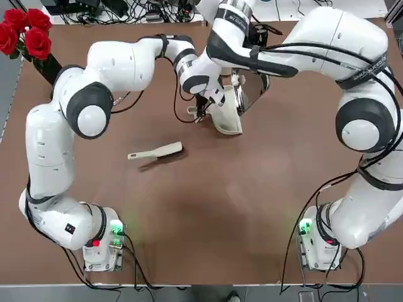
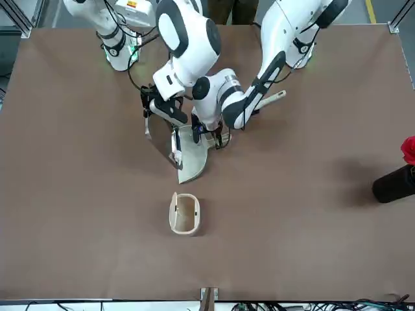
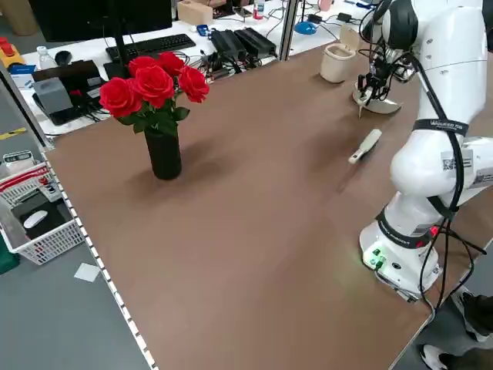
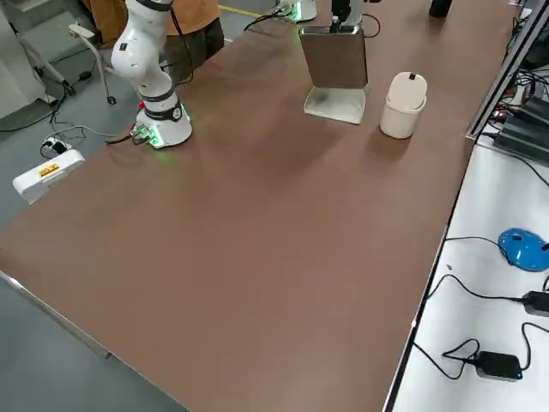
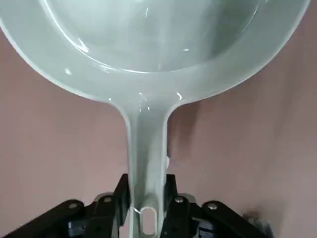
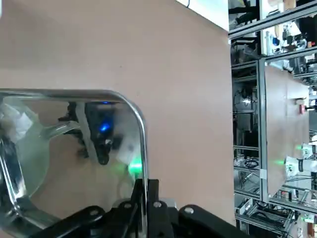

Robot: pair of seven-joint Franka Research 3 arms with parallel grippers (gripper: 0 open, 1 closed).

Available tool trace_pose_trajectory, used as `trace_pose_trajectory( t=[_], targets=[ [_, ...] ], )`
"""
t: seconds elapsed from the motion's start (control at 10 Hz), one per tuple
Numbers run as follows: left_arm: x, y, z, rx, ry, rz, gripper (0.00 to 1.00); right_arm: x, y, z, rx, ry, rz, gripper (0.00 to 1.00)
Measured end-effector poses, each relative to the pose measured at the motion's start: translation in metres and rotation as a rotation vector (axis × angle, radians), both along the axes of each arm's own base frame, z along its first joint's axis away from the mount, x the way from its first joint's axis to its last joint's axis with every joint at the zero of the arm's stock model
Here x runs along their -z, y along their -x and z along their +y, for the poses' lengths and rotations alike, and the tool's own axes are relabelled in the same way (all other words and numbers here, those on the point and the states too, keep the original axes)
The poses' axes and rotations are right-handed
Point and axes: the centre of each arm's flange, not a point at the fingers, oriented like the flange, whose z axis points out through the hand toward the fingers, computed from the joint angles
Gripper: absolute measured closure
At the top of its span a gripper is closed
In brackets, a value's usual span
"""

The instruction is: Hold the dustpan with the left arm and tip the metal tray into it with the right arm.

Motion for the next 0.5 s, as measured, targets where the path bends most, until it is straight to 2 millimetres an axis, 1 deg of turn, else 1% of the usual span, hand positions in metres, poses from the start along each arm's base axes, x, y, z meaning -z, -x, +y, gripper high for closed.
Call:
trace_pose_trajectory(
  t=[0.2, 0.5],
  targets=[
    [0.0, 0.0, 0.0, 0.0, 0.0, 0.0, 0.68, -0.007, 0.004, 0.002, -0.011, 0.016, 0.003, 0.95],
    [0.0, 0.0, 0.0, -0.001, -0.001, 0.0, 0.68, -0.017, 0.018, 0.016, -0.046, 0.034, -0.017, 0.95]
  ],
)
